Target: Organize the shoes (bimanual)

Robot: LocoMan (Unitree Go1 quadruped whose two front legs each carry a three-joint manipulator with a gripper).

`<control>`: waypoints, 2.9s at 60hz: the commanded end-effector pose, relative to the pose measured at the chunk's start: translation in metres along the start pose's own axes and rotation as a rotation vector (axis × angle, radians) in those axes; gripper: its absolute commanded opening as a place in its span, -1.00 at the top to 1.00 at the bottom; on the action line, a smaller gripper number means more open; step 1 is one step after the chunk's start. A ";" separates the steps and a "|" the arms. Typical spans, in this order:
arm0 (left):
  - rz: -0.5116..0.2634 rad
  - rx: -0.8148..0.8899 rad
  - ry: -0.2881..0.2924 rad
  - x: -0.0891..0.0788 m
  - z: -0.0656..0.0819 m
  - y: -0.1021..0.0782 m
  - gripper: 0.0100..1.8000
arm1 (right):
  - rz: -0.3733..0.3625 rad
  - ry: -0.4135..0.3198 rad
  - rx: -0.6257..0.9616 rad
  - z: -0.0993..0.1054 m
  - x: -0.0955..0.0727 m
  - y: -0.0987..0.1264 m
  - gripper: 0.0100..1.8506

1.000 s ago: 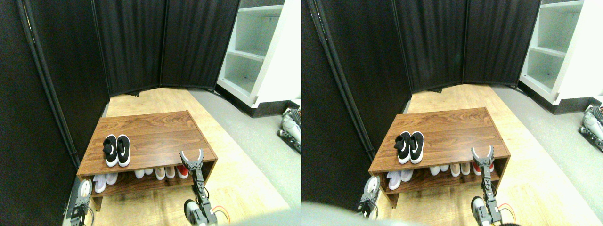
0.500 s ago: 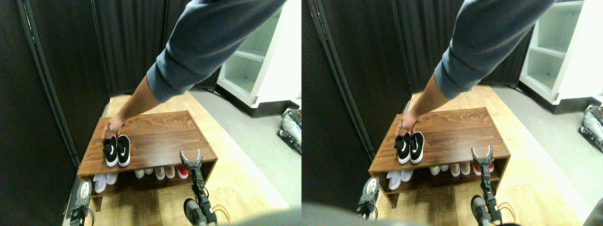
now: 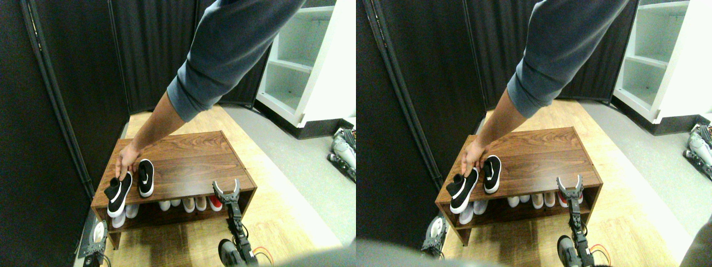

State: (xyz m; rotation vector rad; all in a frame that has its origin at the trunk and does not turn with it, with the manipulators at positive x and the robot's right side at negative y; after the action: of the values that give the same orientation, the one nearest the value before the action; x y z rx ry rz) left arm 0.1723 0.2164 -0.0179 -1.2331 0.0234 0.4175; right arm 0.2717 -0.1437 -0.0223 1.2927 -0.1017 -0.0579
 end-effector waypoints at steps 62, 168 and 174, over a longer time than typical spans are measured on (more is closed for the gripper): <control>-0.005 -0.030 0.139 0.032 -0.006 0.005 -0.68 | 0.056 -0.014 -0.014 -0.001 -0.008 0.011 0.31; -0.032 0.015 0.093 0.039 -0.004 0.001 -0.34 | 0.078 -0.043 -0.071 0.013 0.009 0.003 0.31; -0.082 0.075 -0.007 0.035 0.016 -0.007 0.08 | 0.081 -0.042 -0.060 0.014 0.009 0.002 0.32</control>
State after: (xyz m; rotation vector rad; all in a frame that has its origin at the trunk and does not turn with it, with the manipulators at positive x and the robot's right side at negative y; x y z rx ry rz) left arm 0.1996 0.2340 -0.0307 -1.1507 0.0750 0.3667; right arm 0.2786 -0.1567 -0.0180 1.2140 -0.1539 -0.0343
